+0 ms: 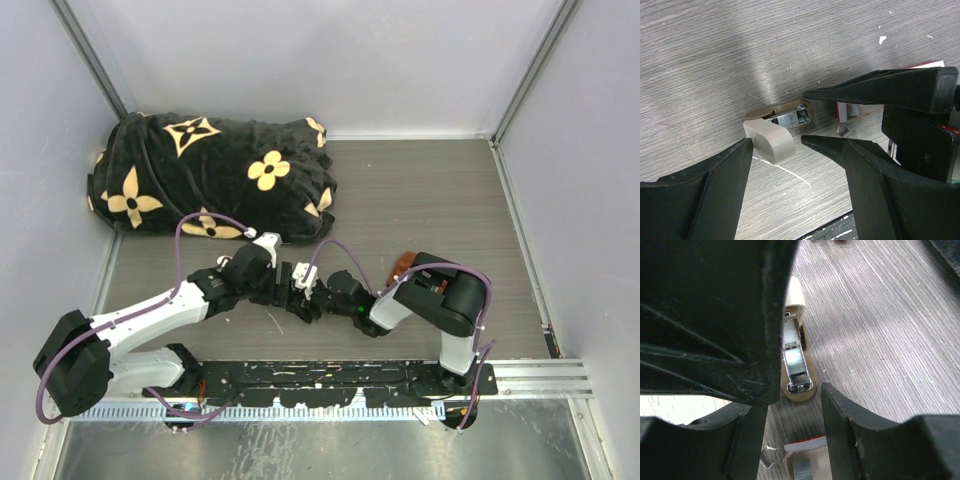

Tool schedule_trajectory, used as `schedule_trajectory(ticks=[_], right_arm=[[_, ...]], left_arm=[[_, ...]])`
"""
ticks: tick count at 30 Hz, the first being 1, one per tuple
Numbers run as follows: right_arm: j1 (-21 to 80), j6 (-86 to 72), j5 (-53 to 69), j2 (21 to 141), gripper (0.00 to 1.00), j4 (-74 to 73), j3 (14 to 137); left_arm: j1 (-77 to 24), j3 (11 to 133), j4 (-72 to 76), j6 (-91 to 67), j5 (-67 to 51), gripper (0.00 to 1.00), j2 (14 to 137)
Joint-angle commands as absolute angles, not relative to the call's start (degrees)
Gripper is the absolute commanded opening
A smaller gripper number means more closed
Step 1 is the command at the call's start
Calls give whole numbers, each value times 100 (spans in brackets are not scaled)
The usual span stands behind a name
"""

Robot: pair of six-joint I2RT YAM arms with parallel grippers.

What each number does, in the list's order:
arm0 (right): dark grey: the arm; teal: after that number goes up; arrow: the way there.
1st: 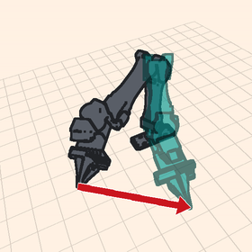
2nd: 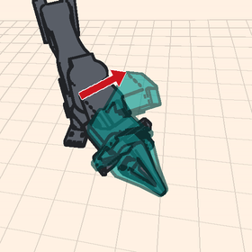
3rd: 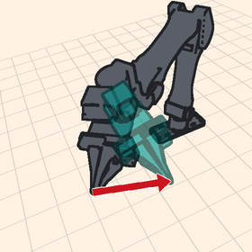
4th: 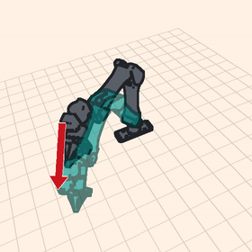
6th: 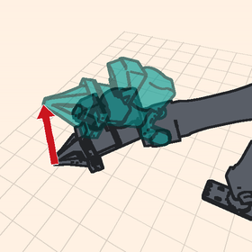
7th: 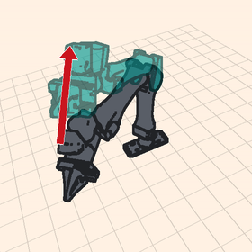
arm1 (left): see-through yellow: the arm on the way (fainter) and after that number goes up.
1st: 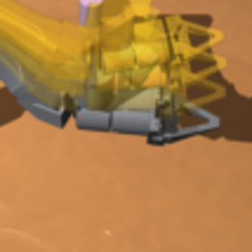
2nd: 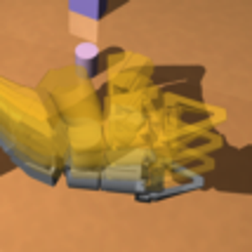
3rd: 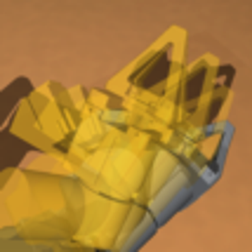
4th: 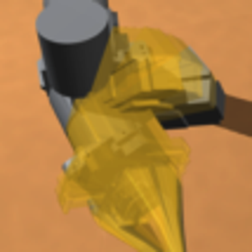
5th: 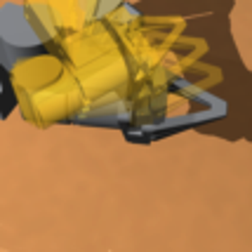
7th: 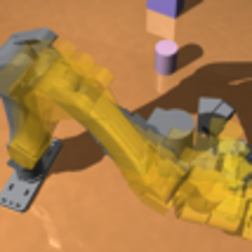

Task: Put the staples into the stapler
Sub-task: Close the stapler at the center of the board.

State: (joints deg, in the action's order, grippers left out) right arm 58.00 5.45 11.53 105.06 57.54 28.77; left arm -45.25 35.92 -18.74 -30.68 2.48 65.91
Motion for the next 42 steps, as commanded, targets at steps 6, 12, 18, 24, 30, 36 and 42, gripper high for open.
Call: schedule_trajectory(ticks=[6, 12, 18, 24, 30, 36, 42], right_arm=[[5799, 491, 1206, 10828, 45, 6489, 3137], [5792, 431, 1231, 10836, 43, 6629, 3083], [5788, 307, 1178, 10253, 64, 6554, 2856], [5735, 425, 1135, 9386, 76, 5487, 2829], [5716, 973, 1471, 9291, 75, 4099, 3551], [5707, 1262, 1779, 9692, 73, 3307, 4267], [5669, 1586, 1732, 9983, 70, 2781, 4686]], left_arm=[[-4581, 3563, -994, -3183, -294, 74, 6806], [-4580, 3528, -867, -3286, -329, 74, 6876], [-4418, 3706, -1337, -3289, 83, 77, 6446], [-3532, 3706, -1675, -3420, -269, 87, 5740], [-2654, 3591, -1817, -3374, -1084, 92, 5704], [-2050, 3127, -1437, -3773, -1631, 91, 5426], [-2017, 2887, -1529, -3831, -1508, 90, 5115]])
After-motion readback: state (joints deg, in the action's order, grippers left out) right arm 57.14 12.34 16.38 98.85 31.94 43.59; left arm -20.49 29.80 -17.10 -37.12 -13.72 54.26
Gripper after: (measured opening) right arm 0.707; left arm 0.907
